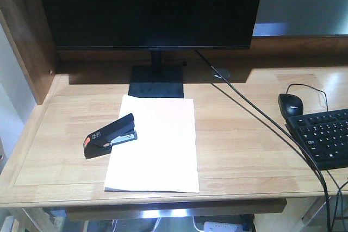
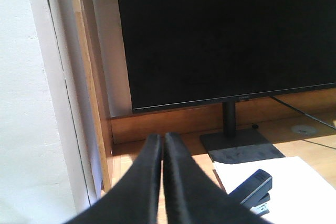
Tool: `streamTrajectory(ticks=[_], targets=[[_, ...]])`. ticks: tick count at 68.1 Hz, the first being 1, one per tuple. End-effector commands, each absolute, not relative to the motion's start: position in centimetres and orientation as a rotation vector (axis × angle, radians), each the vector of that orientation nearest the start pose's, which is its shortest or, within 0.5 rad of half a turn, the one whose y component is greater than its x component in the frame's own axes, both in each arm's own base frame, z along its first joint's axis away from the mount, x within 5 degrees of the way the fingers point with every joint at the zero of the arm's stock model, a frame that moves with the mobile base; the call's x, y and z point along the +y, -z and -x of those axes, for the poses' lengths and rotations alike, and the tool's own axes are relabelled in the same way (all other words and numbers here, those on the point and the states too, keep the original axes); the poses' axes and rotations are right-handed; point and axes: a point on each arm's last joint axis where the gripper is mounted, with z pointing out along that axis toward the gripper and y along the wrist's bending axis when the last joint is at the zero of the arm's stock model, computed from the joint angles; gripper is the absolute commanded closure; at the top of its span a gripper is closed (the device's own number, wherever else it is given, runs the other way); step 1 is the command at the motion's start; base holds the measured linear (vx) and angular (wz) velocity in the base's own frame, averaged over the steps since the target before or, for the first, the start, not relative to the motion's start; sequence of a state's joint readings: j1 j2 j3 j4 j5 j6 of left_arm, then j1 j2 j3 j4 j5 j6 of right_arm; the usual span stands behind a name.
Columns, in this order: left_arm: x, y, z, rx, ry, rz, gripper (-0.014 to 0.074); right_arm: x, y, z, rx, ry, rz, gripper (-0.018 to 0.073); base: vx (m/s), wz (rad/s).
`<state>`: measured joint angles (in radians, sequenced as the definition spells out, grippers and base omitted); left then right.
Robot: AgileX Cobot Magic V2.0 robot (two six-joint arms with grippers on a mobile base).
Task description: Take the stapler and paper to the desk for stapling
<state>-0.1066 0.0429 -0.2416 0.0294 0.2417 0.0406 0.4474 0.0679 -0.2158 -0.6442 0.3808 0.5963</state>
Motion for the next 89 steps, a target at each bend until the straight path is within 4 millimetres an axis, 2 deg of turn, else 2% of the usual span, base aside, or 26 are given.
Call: streamTrajectory(ticks=[1, 26, 34, 42, 49, 54, 89], targets=[[-0.43, -28.33, -4.32, 1.439, 0.038, -0.113, 0.0603, 0.45, -26.66, -5.16, 1.558, -0.141, 0.243, -0.0003, 0.00, 0.00], [-0.43, -28.33, -4.32, 1.439, 0.038, -0.113, 0.0603, 0.47, -26.73, -5.15, 1.550, -0.136, 0.249, -0.0003, 0.00, 0.00], [-0.43, -28.33, -4.32, 1.439, 0.038, -0.113, 0.0603, 0.50, -26.78, -5.14, 1.543, -0.142, 0.248, 0.0042, 0.00, 0.00], [-0.43, -28.33, -4.32, 1.439, 0.038, -0.113, 0.0603, 0.50, -26.75, -5.14, 1.549, -0.153, 0.239, 0.0190, 0.00, 0.00], [-0.43, -28.33, -4.32, 1.439, 0.038, -0.113, 0.0603, 0.53, -26.80, -5.13, 1.543, -0.151, 0.245, 0.0394, 0.00, 0.00], [-0.43, -28.33, -4.32, 1.439, 0.038, -0.113, 0.0603, 0.63, -26.93, -5.11, 1.526, -0.155, 0.256, 0.0573, 0.00, 0.00], [-0.43, -28.33, -4.32, 1.439, 0.038, -0.113, 0.0603, 0.70, -27.03, -5.08, 1.515, -0.162, 0.261, 0.0568, 0.00, 0.00]])
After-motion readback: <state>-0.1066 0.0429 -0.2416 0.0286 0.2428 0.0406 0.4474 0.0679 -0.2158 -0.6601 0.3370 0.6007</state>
